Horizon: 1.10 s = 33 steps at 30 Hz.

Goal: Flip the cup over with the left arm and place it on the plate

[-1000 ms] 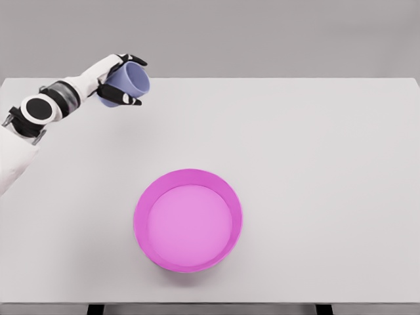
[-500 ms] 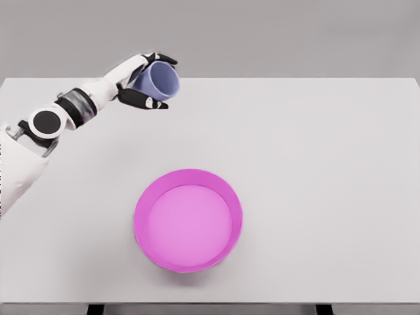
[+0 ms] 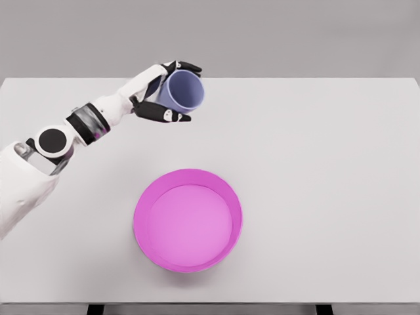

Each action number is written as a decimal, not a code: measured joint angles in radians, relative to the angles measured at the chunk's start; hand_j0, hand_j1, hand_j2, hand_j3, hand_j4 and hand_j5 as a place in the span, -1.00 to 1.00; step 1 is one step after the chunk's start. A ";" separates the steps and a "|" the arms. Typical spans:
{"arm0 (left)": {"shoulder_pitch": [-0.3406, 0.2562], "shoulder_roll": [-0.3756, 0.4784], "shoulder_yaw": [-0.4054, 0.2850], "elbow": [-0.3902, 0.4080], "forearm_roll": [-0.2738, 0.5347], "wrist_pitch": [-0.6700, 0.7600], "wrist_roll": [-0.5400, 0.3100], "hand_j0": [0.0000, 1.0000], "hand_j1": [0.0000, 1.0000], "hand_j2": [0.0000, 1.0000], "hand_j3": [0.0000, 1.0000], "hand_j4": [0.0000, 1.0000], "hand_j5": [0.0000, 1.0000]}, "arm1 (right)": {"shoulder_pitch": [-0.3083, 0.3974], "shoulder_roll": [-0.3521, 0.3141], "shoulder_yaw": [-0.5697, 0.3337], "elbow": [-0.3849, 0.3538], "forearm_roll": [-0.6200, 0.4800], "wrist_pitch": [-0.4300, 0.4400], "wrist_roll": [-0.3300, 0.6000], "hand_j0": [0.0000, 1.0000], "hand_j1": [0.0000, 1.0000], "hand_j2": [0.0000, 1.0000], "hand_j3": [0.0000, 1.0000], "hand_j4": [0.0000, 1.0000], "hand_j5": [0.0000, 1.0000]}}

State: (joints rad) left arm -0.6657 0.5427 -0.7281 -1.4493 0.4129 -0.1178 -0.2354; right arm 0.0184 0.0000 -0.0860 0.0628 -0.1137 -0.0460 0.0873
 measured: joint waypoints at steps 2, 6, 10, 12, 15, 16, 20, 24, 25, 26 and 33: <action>0.009 0.005 0.000 -0.018 0.017 -0.011 0.000 0.52 0.52 0.52 0.52 0.52 0.52 | 0.000 0.000 0.000 0.000 0.000 0.000 0.000 1.00 1.00 1.00 1.00 1.00 1.00; 0.031 0.033 0.000 -0.066 0.077 -0.019 0.000 0.52 0.52 0.52 0.52 0.52 0.52 | 0.000 0.000 0.000 0.000 0.000 0.000 0.000 1.00 1.00 1.00 1.00 1.00 1.00; 0.080 0.047 0.000 -0.106 0.133 -0.021 0.000 0.55 0.55 0.55 0.55 0.55 0.55 | 0.000 0.000 0.000 0.000 0.000 0.000 0.000 1.00 1.00 1.00 1.00 1.00 1.00; 0.117 0.050 0.004 -0.121 0.155 -0.022 0.000 0.55 0.55 0.55 0.55 0.55 0.55 | 0.000 0.000 0.000 0.000 0.000 0.000 0.000 1.00 1.00 1.00 1.00 1.00 1.00; 0.161 0.060 0.034 -0.150 0.197 -0.032 0.000 0.55 0.55 0.55 0.55 0.55 0.55 | 0.000 0.000 0.000 0.000 0.000 0.000 0.000 1.00 1.00 1.00 1.00 1.00 1.00; 0.175 0.069 0.041 -0.162 0.212 -0.035 0.000 0.54 0.54 0.54 0.54 0.54 0.54 | 0.000 0.000 0.000 0.000 0.000 0.000 0.000 1.00 1.00 1.00 1.00 1.00 1.00; 0.227 0.094 0.061 -0.212 0.247 -0.040 0.000 0.54 0.54 0.54 0.54 0.54 0.54 | 0.000 0.000 0.000 0.000 0.000 0.000 0.000 1.00 1.00 1.00 1.00 1.00 1.00; 0.275 0.124 0.090 -0.263 0.271 -0.043 0.001 0.54 0.54 0.54 0.54 0.54 0.54 | 0.000 0.000 0.000 0.000 0.000 0.000 0.000 1.00 1.00 1.00 1.00 1.00 1.00; 0.291 0.132 0.095 -0.276 0.278 -0.044 0.001 0.54 0.54 0.54 0.54 0.54 0.54 | 0.000 0.000 0.000 0.000 0.000 0.000 0.000 1.00 1.00 1.00 1.00 1.00 1.00; 0.302 0.138 0.100 -0.287 0.283 -0.044 0.001 0.54 0.54 0.54 0.54 0.54 0.54 | 0.000 0.000 0.000 0.000 0.000 0.000 0.000 1.00 1.00 1.00 1.00 1.00 1.00; 0.362 0.152 0.110 -0.322 0.292 -0.058 0.001 0.54 0.54 0.54 0.54 0.54 0.54 | 0.000 0.000 0.000 0.000 0.000 0.000 0.000 1.00 1.00 1.00 1.00 1.00 1.00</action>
State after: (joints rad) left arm -0.3038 0.6942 -0.6184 -1.7712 0.7049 -0.1756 -0.2348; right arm 0.0184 0.0000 -0.0860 0.0627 -0.1136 -0.0460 0.0873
